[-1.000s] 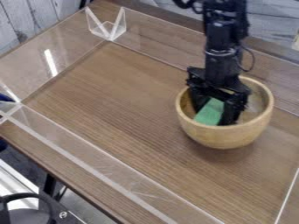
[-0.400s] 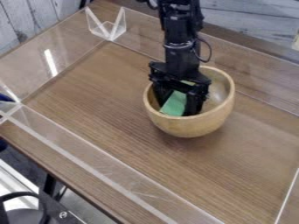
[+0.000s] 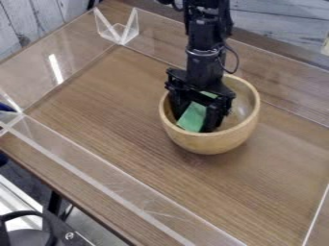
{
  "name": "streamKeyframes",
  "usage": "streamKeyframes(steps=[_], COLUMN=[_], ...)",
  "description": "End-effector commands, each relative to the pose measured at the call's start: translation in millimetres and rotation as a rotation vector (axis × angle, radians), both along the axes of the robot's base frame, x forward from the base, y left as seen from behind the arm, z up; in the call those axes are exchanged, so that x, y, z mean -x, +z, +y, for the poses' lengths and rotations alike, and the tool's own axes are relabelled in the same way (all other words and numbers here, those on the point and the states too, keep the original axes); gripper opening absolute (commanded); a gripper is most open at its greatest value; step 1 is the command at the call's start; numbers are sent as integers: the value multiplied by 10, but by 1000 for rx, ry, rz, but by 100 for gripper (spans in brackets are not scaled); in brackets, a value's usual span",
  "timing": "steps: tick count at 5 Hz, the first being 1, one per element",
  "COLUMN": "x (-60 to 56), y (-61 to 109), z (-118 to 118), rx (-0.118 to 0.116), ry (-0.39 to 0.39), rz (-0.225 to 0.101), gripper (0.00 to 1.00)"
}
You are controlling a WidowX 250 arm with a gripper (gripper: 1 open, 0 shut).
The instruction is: Put the green block in the brown bowl
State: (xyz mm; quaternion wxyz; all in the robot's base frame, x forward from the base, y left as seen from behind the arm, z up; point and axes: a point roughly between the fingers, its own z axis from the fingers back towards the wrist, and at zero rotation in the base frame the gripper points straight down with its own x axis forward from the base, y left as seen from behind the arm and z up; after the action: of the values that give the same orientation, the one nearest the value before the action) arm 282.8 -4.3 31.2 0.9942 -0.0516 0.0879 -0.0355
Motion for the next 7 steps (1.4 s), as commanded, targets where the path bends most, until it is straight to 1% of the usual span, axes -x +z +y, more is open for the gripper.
streamKeyframes(steps=[1,2,3,4,5,6,7], x=[-2,9,21,50,38,22,-12], y=[80,133,226,300,444,722,594], z=[-44,-74,-228,-453,-407,-369,-365], rx=[20,42,35,24,33,37,37], ry=[-30,-53,-74,-101,-106,-96,-89], rz=[-1,7,-29,-58,-74,-115,-125], gripper=[100,100,100,100,100,0,0])
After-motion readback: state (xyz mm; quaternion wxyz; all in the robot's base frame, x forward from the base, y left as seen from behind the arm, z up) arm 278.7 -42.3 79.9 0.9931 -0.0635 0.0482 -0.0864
